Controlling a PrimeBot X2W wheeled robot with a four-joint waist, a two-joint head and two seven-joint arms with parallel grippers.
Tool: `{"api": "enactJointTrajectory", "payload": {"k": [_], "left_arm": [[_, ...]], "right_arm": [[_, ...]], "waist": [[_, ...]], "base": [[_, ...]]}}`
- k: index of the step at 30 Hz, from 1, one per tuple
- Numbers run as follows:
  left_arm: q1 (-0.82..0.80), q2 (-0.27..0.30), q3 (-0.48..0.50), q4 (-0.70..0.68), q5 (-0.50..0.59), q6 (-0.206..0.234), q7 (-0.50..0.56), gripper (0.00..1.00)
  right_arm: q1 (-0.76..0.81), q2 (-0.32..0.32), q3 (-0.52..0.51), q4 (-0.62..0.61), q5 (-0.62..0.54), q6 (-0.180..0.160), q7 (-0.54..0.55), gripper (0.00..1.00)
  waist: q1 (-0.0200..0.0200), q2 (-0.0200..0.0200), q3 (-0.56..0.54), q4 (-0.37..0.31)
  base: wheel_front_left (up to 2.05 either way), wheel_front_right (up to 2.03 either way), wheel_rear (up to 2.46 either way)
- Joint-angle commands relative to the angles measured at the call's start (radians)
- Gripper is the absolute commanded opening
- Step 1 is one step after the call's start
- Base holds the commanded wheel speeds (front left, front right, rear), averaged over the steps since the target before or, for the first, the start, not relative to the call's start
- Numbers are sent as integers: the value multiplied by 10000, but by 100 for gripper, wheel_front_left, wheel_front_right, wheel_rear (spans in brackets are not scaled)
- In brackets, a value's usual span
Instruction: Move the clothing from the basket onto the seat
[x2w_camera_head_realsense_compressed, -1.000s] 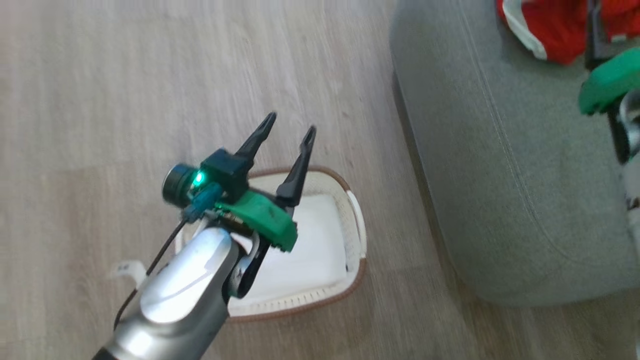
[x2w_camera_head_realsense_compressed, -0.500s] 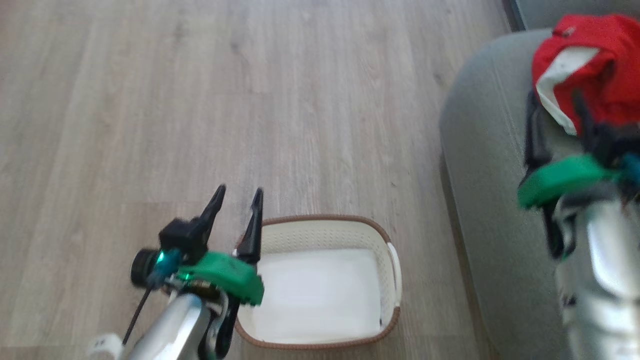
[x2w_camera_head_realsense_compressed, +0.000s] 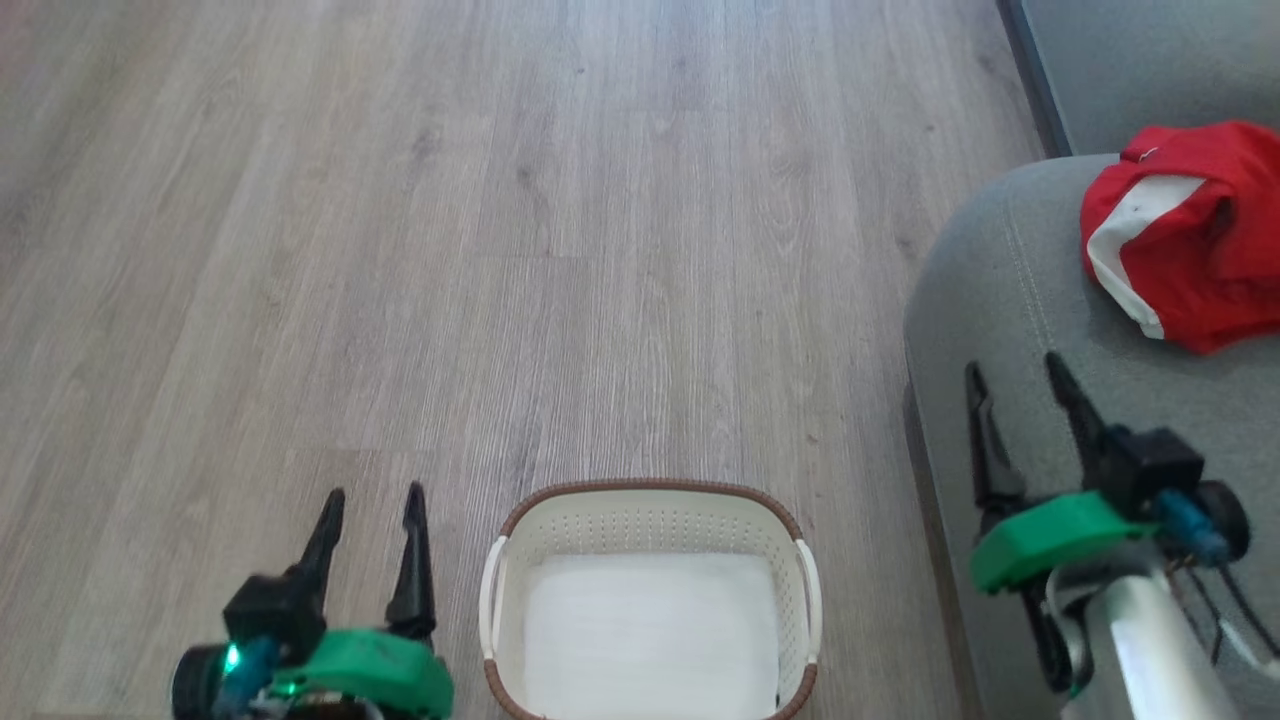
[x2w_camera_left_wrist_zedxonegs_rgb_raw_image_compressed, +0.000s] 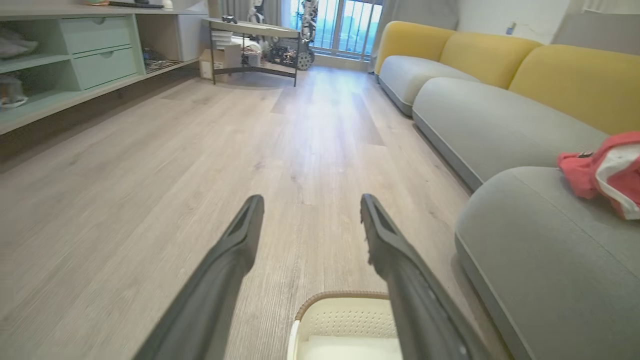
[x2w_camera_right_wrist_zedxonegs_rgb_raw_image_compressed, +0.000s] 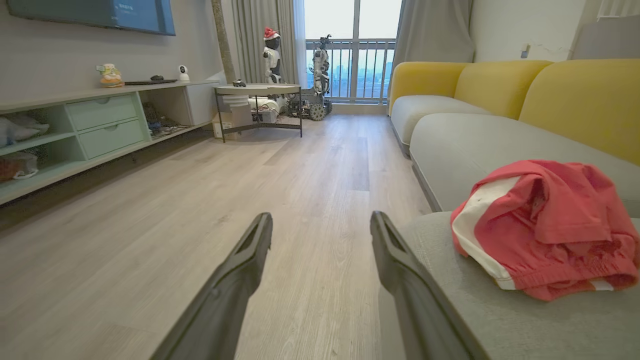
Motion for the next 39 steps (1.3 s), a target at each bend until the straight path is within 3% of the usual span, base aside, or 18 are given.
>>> {"api": "enactJointTrajectory", "payload": {"k": [1, 14, 21, 39], "left_arm": [[-166, -56, 548, -442, 137, 89, -121, 100], [748, -629, 1511, -568, 712, -463, -122, 100], [848, -780, 1925, -596, 829, -792, -122, 100], [827, -990, 2361, -229, 1240, -1123, -122, 100]], "right_arm": [[-44, 65, 344, -471, 86, -4, -93, 100], [1534, 67, 910, -1183, 787, -4, -93, 100], [1720, 67, 889, -1275, 902, -4, -93, 100], [1729, 68, 699, -1316, 1037, -4, -93, 100]], "waist": [[1, -1, -38, 0], [1, -1, -276, 194], [1, -1, -332, 213], [1, -1, -373, 213]], "base": [[0, 0, 0], [0, 0, 0], [0, 0, 0], [0, 0, 0]]}}
